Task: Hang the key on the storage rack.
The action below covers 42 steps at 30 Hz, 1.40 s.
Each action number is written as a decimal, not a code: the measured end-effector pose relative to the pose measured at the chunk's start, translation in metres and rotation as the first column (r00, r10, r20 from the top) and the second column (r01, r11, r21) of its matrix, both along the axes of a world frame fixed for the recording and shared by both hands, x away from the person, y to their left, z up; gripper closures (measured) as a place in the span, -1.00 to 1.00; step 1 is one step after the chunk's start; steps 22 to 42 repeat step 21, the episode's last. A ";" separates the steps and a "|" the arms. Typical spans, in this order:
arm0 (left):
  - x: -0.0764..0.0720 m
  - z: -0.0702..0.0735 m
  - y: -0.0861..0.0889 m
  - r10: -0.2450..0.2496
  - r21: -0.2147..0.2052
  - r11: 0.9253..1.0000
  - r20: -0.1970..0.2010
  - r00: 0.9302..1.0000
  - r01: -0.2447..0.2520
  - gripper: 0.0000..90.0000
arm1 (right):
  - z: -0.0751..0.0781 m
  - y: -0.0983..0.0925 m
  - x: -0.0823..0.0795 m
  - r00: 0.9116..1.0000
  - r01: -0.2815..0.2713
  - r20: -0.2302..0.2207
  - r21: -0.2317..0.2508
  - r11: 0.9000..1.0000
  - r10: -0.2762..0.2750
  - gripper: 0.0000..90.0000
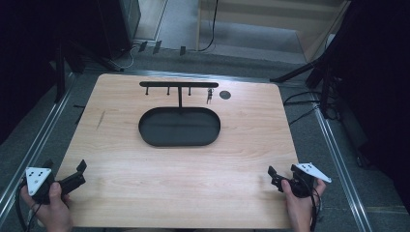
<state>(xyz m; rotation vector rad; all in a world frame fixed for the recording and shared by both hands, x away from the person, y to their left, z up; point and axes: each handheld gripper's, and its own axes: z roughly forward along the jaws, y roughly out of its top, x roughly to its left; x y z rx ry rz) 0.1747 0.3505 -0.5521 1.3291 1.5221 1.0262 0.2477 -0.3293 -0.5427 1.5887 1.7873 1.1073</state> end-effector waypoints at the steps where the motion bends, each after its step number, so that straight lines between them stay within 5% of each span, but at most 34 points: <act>1: 0.000 0.000 0.000 0.000 -0.002 1.000 0.000 1.000 0.000 -1.00 | -0.001 -0.005 -0.007 1.000 -0.003 0.012 0.000 1.000 0.003 -0.87; 6: 0.000 0.000 0.000 0.000 0.000 1.000 -0.003 1.000 0.000 -1.00 | 0.001 -0.017 -0.016 0.998 0.036 0.050 0.040 0.999 -0.038 -0.84; 11: 0.001 0.000 0.001 0.001 -0.005 1.000 -0.007 1.000 -0.001 -1.00 | -0.003 -0.024 -0.016 0.990 0.113 0.068 0.126 0.986 -0.122 -0.79; 17: 0.001 0.000 0.001 0.003 -0.012 1.000 -0.006 1.000 -0.003 -1.00 | -0.004 -0.016 -0.014 0.992 0.107 0.061 0.072 0.992 -0.111 -0.72; 42: 0.001 0.000 0.001 0.004 -0.011 1.000 -0.009 1.000 -0.004 -1.00 | -0.004 -0.016 -0.015 0.992 0.106 0.062 0.076 0.991 -0.111 -0.71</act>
